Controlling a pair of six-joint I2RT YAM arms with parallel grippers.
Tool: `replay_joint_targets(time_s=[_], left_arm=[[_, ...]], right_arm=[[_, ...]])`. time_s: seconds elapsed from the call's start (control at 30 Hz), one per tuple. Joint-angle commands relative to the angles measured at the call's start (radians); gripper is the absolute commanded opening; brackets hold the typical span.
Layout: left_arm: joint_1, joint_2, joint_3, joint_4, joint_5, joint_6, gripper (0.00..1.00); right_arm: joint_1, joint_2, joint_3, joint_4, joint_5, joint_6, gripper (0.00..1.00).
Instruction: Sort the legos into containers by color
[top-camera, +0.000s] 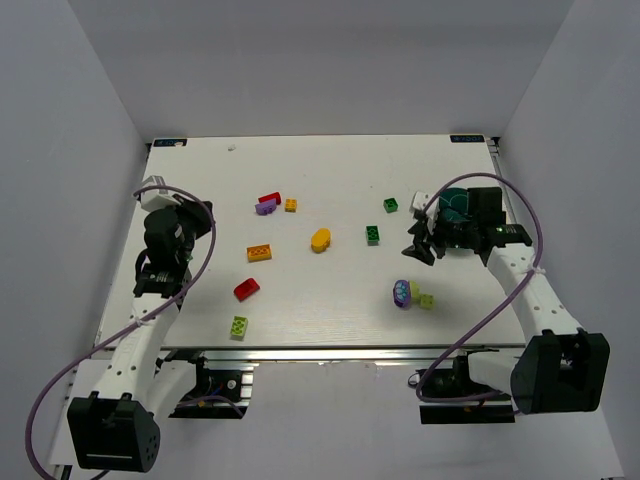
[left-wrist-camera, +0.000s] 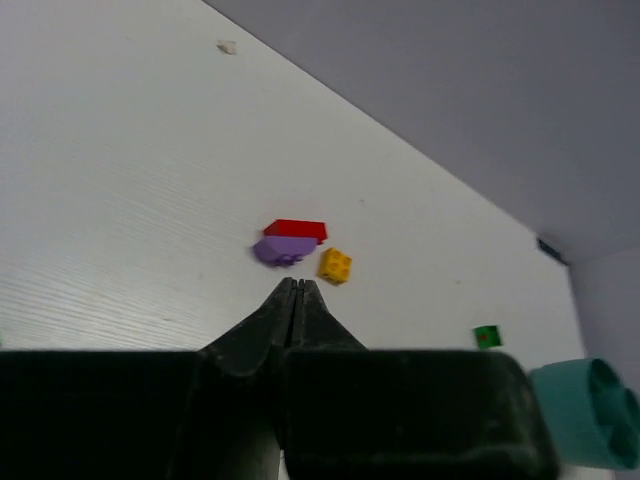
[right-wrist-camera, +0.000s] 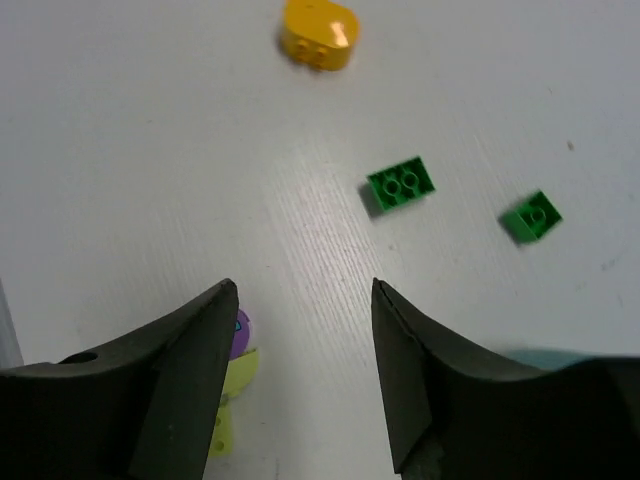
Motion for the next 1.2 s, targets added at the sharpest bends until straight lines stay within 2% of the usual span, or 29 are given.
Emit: replay_joint_targets(time_s=[0.0, 0.03, 0.07, 0.1, 0.13, 0.17, 0.33, 0.63, 0.9, 1.03, 1.13, 1.17], left_arm=[[0.002, 0.007, 0.001, 0.027, 0.080, -0.018, 0.09], [0.002, 0.013, 0.002, 0.026, 0.138, -0.023, 0.12], [0.002, 0.027, 0.007, 0.023, 0.155, -0.035, 0.31], [0.002, 0.031, 0.008, 0.021, 0.193, -0.044, 0.43], [0.003, 0.036, 0.008, 0.024, 0.213, -0.053, 0.54], [0.002, 0.041, 0.007, 0.026, 0.230, -0.069, 0.67], [0.002, 0.048, -0.005, 0.034, 0.273, -0.081, 0.84], [0.002, 0.039, -0.039, 0.034, 0.301, -0.093, 0.87], [0.002, 0.084, -0.022, 0.034, 0.313, -0.078, 0.87], [0.002, 0.085, -0.039, 0.049, 0.312, -0.084, 0.87], [0.002, 0.087, -0.050, 0.055, 0.318, -0.089, 0.87], [0.002, 0.088, -0.052, 0.055, 0.319, -0.087, 0.87]], right_arm=[[0.004, 0.032, 0.006, -0.218, -0.199, -0.334, 0.59], [0.005, 0.067, 0.017, -0.307, -0.196, -0.430, 0.64], [0.005, 0.082, 0.035, -0.335, -0.194, -0.455, 0.69], [0.005, 0.093, 0.040, -0.351, -0.187, -0.468, 0.81], [0.005, 0.102, 0.040, -0.354, -0.168, -0.477, 0.89], [0.007, 0.101, 0.038, -0.351, -0.160, -0.481, 0.89], [0.044, 0.089, 0.009, -0.260, -0.052, -0.396, 0.90], [0.131, 0.114, -0.009, -0.164, 0.209, -0.172, 0.90], [0.159, 0.167, 0.002, -0.214, 0.315, -0.152, 0.89], [0.157, 0.135, -0.044, -0.234, 0.309, -0.211, 0.89], [0.157, 0.105, -0.099, -0.223, 0.307, -0.315, 0.89], [0.157, 0.099, -0.113, -0.242, 0.304, -0.402, 0.89]])
